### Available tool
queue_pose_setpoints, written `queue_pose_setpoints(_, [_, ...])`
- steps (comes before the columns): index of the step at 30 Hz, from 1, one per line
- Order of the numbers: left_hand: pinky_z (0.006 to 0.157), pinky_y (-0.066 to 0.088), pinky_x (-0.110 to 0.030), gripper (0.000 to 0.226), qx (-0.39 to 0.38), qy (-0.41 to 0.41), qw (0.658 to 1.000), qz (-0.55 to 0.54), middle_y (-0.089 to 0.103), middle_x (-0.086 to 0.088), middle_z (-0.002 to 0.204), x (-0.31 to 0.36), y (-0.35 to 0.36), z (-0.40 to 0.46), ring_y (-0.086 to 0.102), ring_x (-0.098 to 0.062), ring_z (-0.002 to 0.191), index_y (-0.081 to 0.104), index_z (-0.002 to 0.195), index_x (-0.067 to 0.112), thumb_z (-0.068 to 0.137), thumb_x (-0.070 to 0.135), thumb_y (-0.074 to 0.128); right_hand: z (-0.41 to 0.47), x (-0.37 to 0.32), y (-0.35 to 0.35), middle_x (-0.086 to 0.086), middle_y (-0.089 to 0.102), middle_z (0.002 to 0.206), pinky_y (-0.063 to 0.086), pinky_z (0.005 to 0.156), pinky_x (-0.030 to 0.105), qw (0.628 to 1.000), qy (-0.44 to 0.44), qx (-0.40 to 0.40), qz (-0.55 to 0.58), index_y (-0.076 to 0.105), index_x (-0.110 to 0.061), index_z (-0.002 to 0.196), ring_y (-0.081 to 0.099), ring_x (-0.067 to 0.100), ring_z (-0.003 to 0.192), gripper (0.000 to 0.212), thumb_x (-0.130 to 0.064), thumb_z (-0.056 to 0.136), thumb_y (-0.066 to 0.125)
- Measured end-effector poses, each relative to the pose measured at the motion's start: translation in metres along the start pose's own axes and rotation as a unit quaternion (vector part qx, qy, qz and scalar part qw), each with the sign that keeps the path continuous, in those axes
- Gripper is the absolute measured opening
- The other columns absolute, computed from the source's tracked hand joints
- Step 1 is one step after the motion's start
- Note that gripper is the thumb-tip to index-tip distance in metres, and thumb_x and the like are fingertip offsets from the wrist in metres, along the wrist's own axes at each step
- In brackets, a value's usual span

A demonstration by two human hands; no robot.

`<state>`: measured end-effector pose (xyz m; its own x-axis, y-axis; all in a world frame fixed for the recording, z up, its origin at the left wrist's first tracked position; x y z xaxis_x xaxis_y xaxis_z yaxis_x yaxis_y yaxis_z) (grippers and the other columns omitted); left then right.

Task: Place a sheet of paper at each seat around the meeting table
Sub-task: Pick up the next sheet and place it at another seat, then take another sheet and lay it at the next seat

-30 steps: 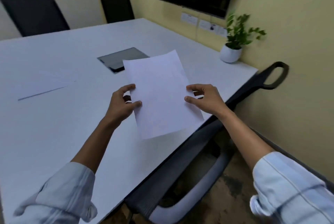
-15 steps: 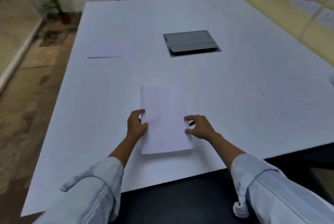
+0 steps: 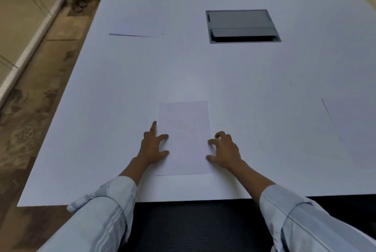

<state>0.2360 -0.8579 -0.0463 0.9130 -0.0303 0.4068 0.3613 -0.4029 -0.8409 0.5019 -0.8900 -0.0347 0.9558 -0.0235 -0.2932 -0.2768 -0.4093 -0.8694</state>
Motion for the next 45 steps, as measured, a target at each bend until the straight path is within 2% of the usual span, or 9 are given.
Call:
queue_pose_setpoints(3, [0.111, 0.03, -0.046, 0.101, -0.072, 0.019, 0.992, 0.106, -0.014, -0.005, 0.164, 0.0, 0.006, -0.006, 0.014, -0.036, 0.143, 0.03, 0.151, 0.029, 0.066, 0.057, 0.078, -0.003, -0.001, 0.006, 0.004, 0.031, 0.154, 0.046, 0.091, 0.042, 0.997, -0.038, 0.002, -0.072, 0.053, -0.025, 0.132, 0.033, 0.031, 0.134, 0.061, -0.055, 0.079, 0.064])
queue_pose_setpoints(6, [0.113, 0.027, -0.044, 0.116, -0.104, 0.033, 0.98, 0.164, -0.009, -0.001, 0.165, 0.002, 0.009, -0.008, 0.012, -0.036, 0.144, 0.015, 0.155, 0.028, 0.064, 0.064, 0.076, -0.005, -0.001, 0.014, 0.003, 0.023, 0.161, 0.041, 0.097, 0.045, 0.992, -0.068, -0.007, -0.108, 0.04, -0.019, 0.142, 0.023, 0.03, 0.145, 0.071, -0.058, 0.084, 0.056])
queue_pose_setpoints(17, [0.117, 0.02, -0.048, 0.122, -0.129, 0.032, 0.978, 0.164, -0.012, 0.0, 0.164, 0.006, 0.008, -0.015, 0.004, -0.037, 0.147, -0.001, 0.156, 0.028, 0.066, 0.064, 0.074, -0.019, 0.002, 0.022, 0.005, 0.009, 0.166, 0.027, 0.113, 0.053, 0.988, -0.057, -0.029, -0.138, 0.018, -0.012, 0.154, 0.007, 0.027, 0.153, 0.082, -0.06, 0.092, 0.043])
queue_pose_setpoints(20, [0.119, 0.015, -0.049, 0.123, -0.092, 0.03, 0.983, 0.154, -0.013, -0.003, 0.164, 0.002, -0.017, -0.027, -0.003, -0.032, 0.15, -0.005, 0.156, 0.024, 0.068, 0.071, 0.068, -0.019, -0.008, 0.003, 0.005, 0.007, 0.167, 0.026, 0.116, 0.053, 0.99, -0.052, -0.012, -0.133, 0.013, -0.011, 0.155, 0.007, 0.026, 0.153, 0.085, -0.062, 0.094, 0.04])
queue_pose_setpoints(23, [0.122, 0.008, -0.05, 0.122, -0.042, 0.046, 0.985, 0.161, -0.012, -0.005, 0.164, -0.002, -0.054, -0.041, -0.009, -0.028, 0.151, -0.004, 0.156, 0.019, 0.068, 0.083, 0.052, -0.019, -0.034, -0.023, 0.004, 0.004, 0.167, 0.022, 0.118, 0.052, 0.987, -0.06, 0.011, -0.146, 0.01, -0.011, 0.157, 0.006, 0.024, 0.154, 0.084, -0.064, 0.095, 0.033])
queue_pose_setpoints(26, [0.122, 0.005, -0.051, 0.127, 0.017, 0.071, 0.982, 0.175, -0.009, -0.008, 0.164, -0.01, -0.099, -0.059, -0.012, -0.025, 0.151, -0.003, 0.156, 0.016, 0.06, 0.095, 0.025, -0.016, -0.082, -0.05, 0.006, 0.006, 0.167, 0.021, 0.119, 0.052, 0.983, -0.084, 0.041, -0.16, 0.011, -0.01, 0.156, 0.006, 0.024, 0.154, 0.082, -0.063, 0.097, 0.028])
queue_pose_setpoints(35, [0.121, -0.003, -0.047, 0.097, 0.174, 0.096, 0.967, 0.157, -0.006, -0.007, 0.165, -0.109, -0.227, -0.126, -0.011, -0.021, 0.151, 0.002, 0.156, 0.014, 0.085, 0.076, 0.026, 0.009, -0.29, -0.085, 0.009, 0.014, 0.166, 0.02, 0.119, 0.052, 0.963, -0.149, 0.146, -0.173, 0.017, -0.01, 0.155, 0.01, 0.026, 0.153, 0.078, -0.062, 0.098, 0.024])
queue_pose_setpoints(40, [0.122, 0.005, -0.051, 0.086, 0.199, 0.107, 0.962, 0.156, -0.003, -0.006, 0.165, -0.186, -0.267, -0.166, -0.009, -0.02, 0.152, 0.004, 0.156, 0.016, 0.091, 0.07, 0.019, 0.025, -0.403, -0.07, 0.01, 0.017, 0.165, 0.02, 0.119, 0.053, 0.969, -0.129, 0.174, -0.118, 0.019, -0.01, 0.155, 0.013, 0.027, 0.153, 0.079, -0.063, 0.097, 0.022])
queue_pose_setpoints(45, [0.122, -0.002, -0.048, 0.08, 0.199, 0.109, 0.961, 0.157, -0.01, -0.005, 0.164, -0.249, -0.311, -0.181, -0.013, -0.02, 0.151, -0.003, 0.155, 0.015, 0.095, 0.064, 0.018, 0.054, -0.5, -0.052, 0.01, 0.013, 0.166, 0.015, 0.121, 0.053, 0.972, -0.133, 0.163, -0.104, 0.015, -0.011, 0.156, 0.009, 0.027, 0.154, 0.08, -0.065, 0.097, 0.019])
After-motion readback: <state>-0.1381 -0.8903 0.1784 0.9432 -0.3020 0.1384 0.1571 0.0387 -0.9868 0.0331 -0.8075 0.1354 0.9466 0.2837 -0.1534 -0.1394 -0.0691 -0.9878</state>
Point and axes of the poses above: each hand's wrist, its own z-axis towards the middle knuckle, its own y-axis out of the palm, x = y × z, the point moved 7 cm from there along z, towards the middle knuckle
